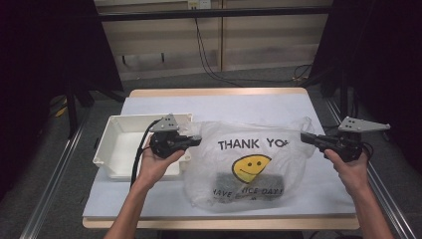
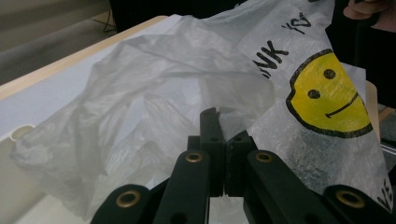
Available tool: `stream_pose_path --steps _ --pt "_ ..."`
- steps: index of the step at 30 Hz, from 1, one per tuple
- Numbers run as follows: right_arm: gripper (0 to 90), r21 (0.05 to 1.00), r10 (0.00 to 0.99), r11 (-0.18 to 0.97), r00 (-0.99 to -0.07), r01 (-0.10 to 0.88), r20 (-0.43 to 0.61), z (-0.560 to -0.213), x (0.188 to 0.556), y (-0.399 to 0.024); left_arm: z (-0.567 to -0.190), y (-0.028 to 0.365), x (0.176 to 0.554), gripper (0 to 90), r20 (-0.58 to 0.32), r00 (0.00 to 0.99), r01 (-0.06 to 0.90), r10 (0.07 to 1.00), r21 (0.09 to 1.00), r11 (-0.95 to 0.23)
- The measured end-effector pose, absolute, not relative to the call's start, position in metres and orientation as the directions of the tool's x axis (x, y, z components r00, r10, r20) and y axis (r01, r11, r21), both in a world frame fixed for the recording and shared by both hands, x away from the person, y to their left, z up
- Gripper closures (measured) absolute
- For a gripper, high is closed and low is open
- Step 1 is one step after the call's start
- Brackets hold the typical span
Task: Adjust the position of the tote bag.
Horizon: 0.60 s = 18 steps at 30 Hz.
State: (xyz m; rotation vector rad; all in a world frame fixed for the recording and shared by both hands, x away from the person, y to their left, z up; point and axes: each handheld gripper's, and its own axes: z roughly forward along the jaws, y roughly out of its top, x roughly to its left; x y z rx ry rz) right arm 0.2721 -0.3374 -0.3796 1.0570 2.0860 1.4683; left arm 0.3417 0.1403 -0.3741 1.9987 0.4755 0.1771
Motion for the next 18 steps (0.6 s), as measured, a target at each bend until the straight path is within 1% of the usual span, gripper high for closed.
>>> stream_pose_path --steps 5,6,7,8,12,15,18 --pt "90.0 0.923 0.744 0.176 -0.660 0.343 0.103 -0.371 0.266 -0.333 -0.366 0.142 0.336 89.7 -0.086 0.917 0.240 0.389 0.899 -0.367" --pt "90.0 0.925 0.746 0.177 -0.659 0.337 0.097 -0.370 0.265 -0.333 -0.363 0.144 0.334 89.7 -0.109 0.922 0.241 0.370 0.912 -0.333" --pt "90.0 0.926 0.747 0.171 -0.657 0.336 0.100 -0.368 0.264 -0.333 -0.363 0.144 0.334 89.7 -0.109 0.922 0.241 0.370 0.912 -0.333" --pt "90.0 0.926 0.747 0.171 -0.657 0.336 0.100 -0.368 0.264 -0.333 -0.361 0.144 0.333 89.7 -0.087 0.920 0.228 0.381 0.911 -0.344" --pt "90.0 0.933 0.739 0.156 -0.665 0.326 0.109 -0.362 0.262 -0.334 -0.356 0.151 0.329 89.8 -0.080 0.918 0.221 0.389 0.918 -0.331" --pt "90.0 0.939 0.729 0.156 -0.677 0.306 0.099 -0.356 0.257 -0.333 -0.351 0.155 0.319 89.8 -0.073 0.928 0.198 0.366 0.928 -0.316" --pt "90.0 0.941 0.730 0.158 -0.677 0.301 0.094 -0.355 0.254 -0.333 -0.349 0.157 0.311 89.8 -0.056 0.928 0.182 0.369 0.931 -0.316"
